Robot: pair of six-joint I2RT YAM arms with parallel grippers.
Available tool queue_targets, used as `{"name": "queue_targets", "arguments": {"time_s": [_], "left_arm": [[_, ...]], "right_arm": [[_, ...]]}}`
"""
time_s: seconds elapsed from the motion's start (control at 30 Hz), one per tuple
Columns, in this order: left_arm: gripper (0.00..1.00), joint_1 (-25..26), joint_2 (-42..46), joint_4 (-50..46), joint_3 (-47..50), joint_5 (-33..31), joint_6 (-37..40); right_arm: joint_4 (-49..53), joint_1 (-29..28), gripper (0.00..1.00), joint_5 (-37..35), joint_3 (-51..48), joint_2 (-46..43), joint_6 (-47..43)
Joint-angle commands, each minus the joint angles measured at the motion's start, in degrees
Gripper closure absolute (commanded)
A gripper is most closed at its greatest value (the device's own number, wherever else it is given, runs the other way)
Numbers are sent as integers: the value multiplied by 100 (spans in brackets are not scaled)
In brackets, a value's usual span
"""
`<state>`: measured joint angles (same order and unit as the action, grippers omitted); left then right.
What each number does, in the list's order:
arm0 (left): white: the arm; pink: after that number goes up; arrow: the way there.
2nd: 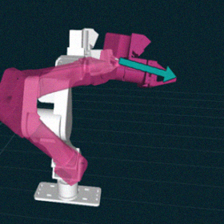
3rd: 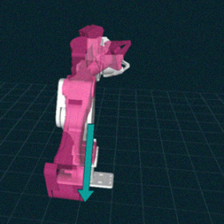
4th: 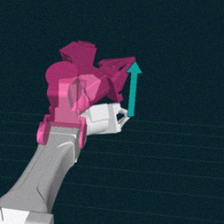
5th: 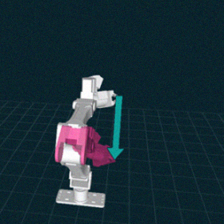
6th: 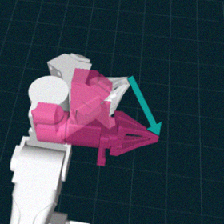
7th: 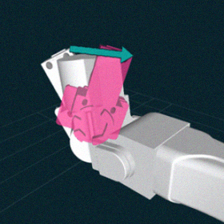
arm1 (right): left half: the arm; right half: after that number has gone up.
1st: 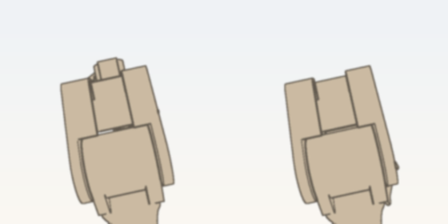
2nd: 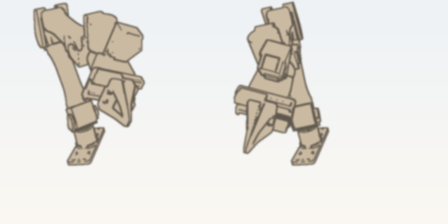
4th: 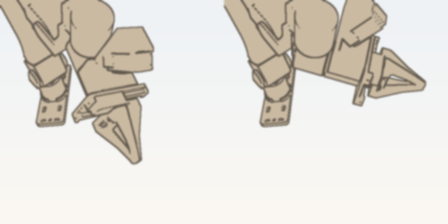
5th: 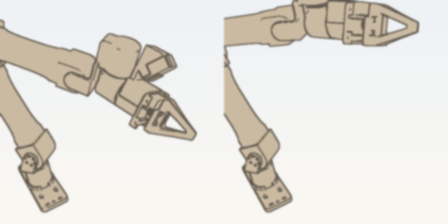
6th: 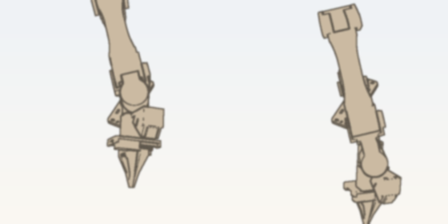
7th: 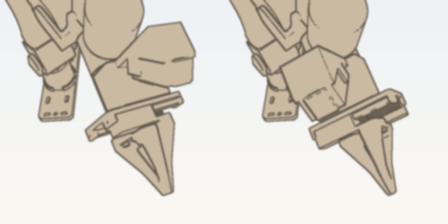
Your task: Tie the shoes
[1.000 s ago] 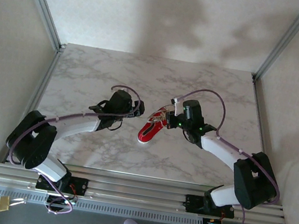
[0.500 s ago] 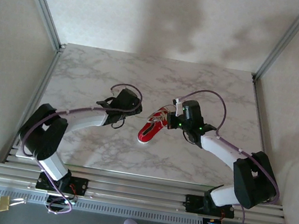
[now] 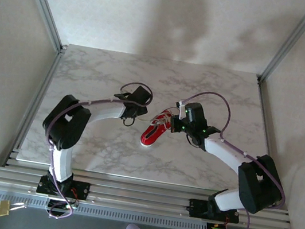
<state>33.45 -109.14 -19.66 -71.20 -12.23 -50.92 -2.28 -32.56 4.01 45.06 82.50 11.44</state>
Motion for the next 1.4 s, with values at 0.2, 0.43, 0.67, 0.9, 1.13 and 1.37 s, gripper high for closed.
{"name": "queue_targets", "arguments": {"time_s": [0.2, 0.43, 0.67, 0.9, 1.13, 1.37], "left_arm": [[27, 186, -403, -480, -439, 111, -592], [33, 232, -758, -741, -771, 45, -728], [36, 284, -930, -732, -793, 71, -797], [37, 377, -1047, -728, -790, 108, -858], [41, 417, -848, -732, -578, -32, -985], [39, 469, -446, -741, -326, -41, -1105]], "right_arm": [[61, -60, 100, -182, 109, 45, 60], [61, -80, 100, -209, 82, 49, 60], [61, -89, 100, -227, 67, 58, 66], [75, -94, 100, -242, 75, 77, 60], [73, -109, 100, -258, 70, 85, 66], [61, -112, 100, -278, 74, 119, 59]]}}
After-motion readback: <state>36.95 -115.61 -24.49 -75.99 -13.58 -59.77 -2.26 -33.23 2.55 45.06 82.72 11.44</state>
